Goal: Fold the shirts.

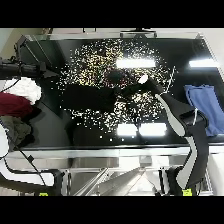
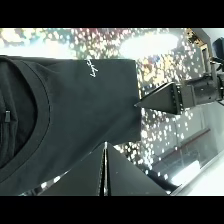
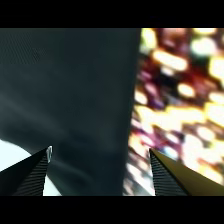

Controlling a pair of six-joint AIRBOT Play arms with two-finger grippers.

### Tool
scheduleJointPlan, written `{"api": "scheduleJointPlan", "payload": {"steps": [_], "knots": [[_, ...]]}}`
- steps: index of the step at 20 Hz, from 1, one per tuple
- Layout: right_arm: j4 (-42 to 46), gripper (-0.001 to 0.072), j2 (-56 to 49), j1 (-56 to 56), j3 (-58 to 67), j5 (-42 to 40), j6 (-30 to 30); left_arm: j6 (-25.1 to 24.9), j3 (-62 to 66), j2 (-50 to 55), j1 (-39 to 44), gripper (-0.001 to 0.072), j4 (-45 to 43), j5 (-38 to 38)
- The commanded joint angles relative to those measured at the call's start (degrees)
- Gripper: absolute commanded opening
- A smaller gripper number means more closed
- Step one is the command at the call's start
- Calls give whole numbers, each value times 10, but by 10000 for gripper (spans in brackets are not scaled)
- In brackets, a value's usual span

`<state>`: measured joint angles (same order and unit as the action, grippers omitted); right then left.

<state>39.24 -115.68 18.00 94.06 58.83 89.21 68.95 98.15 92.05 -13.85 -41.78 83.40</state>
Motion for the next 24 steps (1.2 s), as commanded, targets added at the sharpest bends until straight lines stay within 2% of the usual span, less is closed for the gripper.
{"api": "scheduleJointPlan", "payload": {"steps": [1, 2, 3, 4, 5, 6, 7, 12, 16, 20, 22, 24], "knots": [[-36, 698, -17, 18, -2, -71, 4, -1, 0, 0, 0, 16, 0, -2], [-46, 694, -19, 22, -2, -82, 4, -3, 0, 0, 0, 16, 0, -2], [-55, 645, -21, 26, -2, -89, 4, -4, 0, 0, 0, 16, 0, -2], [-61, 370, -21, 29, -2, -94, 1, -4, 0, 0, 0, 16, 0, -2], [-70, 233, -21, 32, -1, -97, -6, -4, 0, 0, 0, 16, 0, -2], [-85, 191, -21, 35, -1, -100, -20, -4, 0, 0, 0, 16, 0, -2], [-103, 26, -21, 37, -1, -100, -34, -4, 0, 0, 0, 16, 0, -2], [-110, 21, 9, 28, 6, -104, -39, -4, 0, 0, 0, 16, 0, 0], [-97, 20, 78, -43, 9, -116, -39, -4, 0, 0, 0, 16, 0, 0], [-97, 20, 154, -196, 35, -119, -33, -4, 0, 0, 0, 16, 0, 0], [-84, 21, 199, -285, 37, -118, -7, -4, 0, 0, 0, 16, 0, 1], [-39, 20, 244, -387, 37, -88, 48, -4, 0, 0, 0, 16, 0, 1]]}}
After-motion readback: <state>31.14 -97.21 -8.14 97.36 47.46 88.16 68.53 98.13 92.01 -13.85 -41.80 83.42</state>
